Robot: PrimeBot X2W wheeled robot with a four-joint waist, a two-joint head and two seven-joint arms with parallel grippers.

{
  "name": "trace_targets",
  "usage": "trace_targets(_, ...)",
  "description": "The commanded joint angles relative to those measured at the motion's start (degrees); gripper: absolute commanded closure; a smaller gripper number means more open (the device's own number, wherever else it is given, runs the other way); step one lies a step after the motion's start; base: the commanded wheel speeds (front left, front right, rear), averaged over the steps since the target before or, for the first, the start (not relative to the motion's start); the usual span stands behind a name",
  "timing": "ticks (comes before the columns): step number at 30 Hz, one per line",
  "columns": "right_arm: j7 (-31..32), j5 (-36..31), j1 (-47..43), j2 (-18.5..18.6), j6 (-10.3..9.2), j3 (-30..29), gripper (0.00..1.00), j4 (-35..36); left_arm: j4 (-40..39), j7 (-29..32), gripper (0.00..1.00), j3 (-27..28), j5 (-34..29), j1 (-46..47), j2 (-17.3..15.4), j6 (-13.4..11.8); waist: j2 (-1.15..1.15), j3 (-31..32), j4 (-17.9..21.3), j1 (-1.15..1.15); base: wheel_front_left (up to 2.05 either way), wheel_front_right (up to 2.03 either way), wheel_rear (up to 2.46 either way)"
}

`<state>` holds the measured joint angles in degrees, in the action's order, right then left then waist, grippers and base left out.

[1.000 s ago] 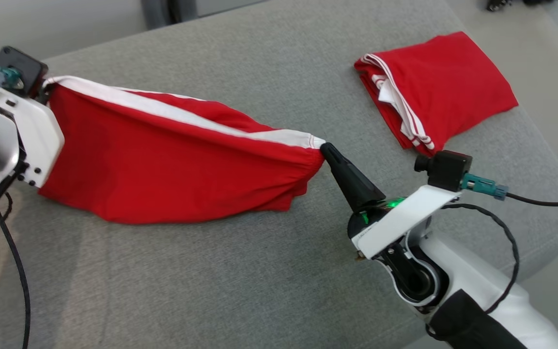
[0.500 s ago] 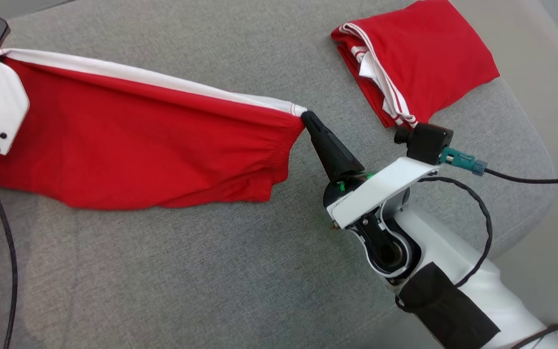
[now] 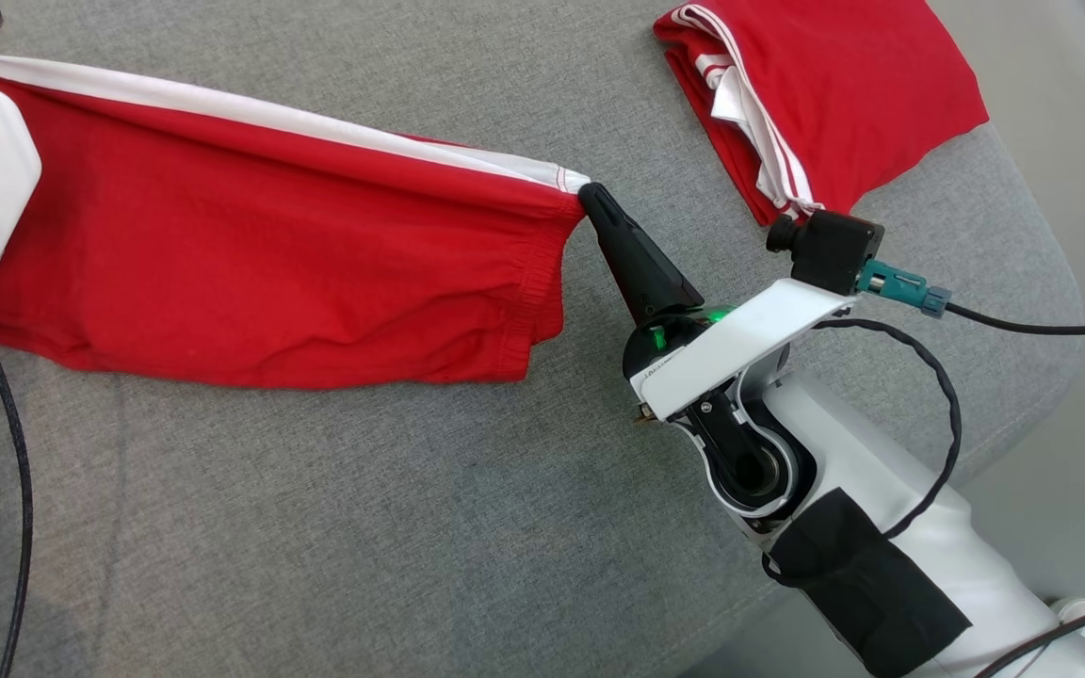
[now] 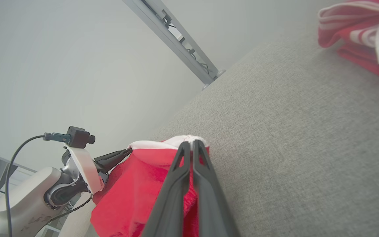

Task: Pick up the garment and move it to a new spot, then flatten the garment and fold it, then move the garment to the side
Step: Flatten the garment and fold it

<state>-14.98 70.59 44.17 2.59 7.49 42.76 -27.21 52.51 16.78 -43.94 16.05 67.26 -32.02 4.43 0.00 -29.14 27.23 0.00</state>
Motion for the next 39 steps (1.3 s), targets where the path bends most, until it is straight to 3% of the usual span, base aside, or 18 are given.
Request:
trace_targets(1,-0.27,0.18,0.35,0.68,0.00,-0.53,1.00,-0.35,0.70,-0.42,1.00,-0.18,-0.65,0.83,-0.66,-0.66,0.00,-0.08,0.07,0.00,0.00,0.00,0.00)
trace_targets(4,-0.27,0.19,0.39,0.67,0.00,-0.59,1.00,-0.47,1.93,-1.06,1.00,-0.60,-0.15,0.86,0.48,-0.21,0.00,-0.19,0.10,0.00,0.00,0.00,0.00)
trace_targets(5,-0.27,0.28,0.35,0.66,0.00,-0.48,1.00,-0.55,2.37,-1.31,0.85,-0.69,-0.08,0.97,0.72,-0.19,0.00,-0.22,0.05,0.00,0.00,0.00,0.00)
trace_targets(6,-0.27,0.15,0.35,0.66,0.00,-0.56,1.00,-0.90,2.85,-1.60,0.67,-0.60,0.09,1.11,0.99,-0.45,0.00,-0.23,-0.03,0.00,0.00,0.00,0.00)
trace_targets(7,-0.27,-0.17,0.40,0.68,0.00,-0.77,0.67,-1.13,3.21,-2.02,0.00,-0.69,-0.01,1.14,1.23,-0.65,0.00,-0.23,-0.13,0.00,0.00,0.00,0.00)
trace_targets(8,-0.27,-0.36,0.36,0.67,0.00,-0.96,0.13,-1.37,3.61,-2.24,0.00,-0.86,-0.11,1.15,1.48,-0.77,0.00,-0.19,-0.22,0.00,0.00,0.00,0.00)
trace_targets(9,-0.27,-0.48,0.28,0.66,0.00,-1.09,0.00,-1.61,3.95,-2.57,0.00,-1.03,-0.20,1.13,1.80,-0.89,0.00,-0.10,-0.33,0.00,0.00,0.00,0.00)
trace_targets(16,-0.26,-3.50,-0.86,0.54,0.00,-3.09,0.00,-4.00,6.03,-6.75,0.00,-1.34,0.49,-0.05,4.04,-1.73,0.00,1.94,-1.65,0.00,0.00,0.00,0.00)
trace_targets(22,-0.26,-10.76,-2.58,0.54,0.00,-6.49,0.00,-5.20,5.99,-13.51,0.00,-0.60,1.92,-1.69,6.31,-2.29,0.00,6.12,-3.86,0.00,0.00,0.00,0.00)
trace_targets(31,-0.26,-31.49,-8.91,3.11,0.00,-20.50,0.00,1.43,0.47,-26.67,0.00,3.06,6.16,-5.38,8.91,-4.72,0.00,12.42,-10.01,0.00,0.00,0.00,0.00)
trace_targets(35,-0.26,-41.46,-12.98,4.66,0.00,-25.68,0.00,7.60,-4.65,-30.30,0.00,5.46,8.59,-9.53,9.91,-6.89,0.00,15.18,-13.34,0.00,0.00,0.00,0.00)
trace_targets(36,-0.26,-41.46,-12.98,4.66,0.00,-25.68,0.00,7.60,-4.65,-30.30,0.00,5.46,8.59,-9.53,9.91,-6.89,0.00,15.18,-13.34,0.00,0.00,0.00,0.00)
trace_targets(39,-0.27,-51.00,-17.07,6.47,0.00,-28.18,0.00,13.60,-12.01,-31.68,0.00,6.82,8.82,-16.13,9.19,-9.97,0.00,17.98,-16.58,0.00,0.00,0.00,0.00)
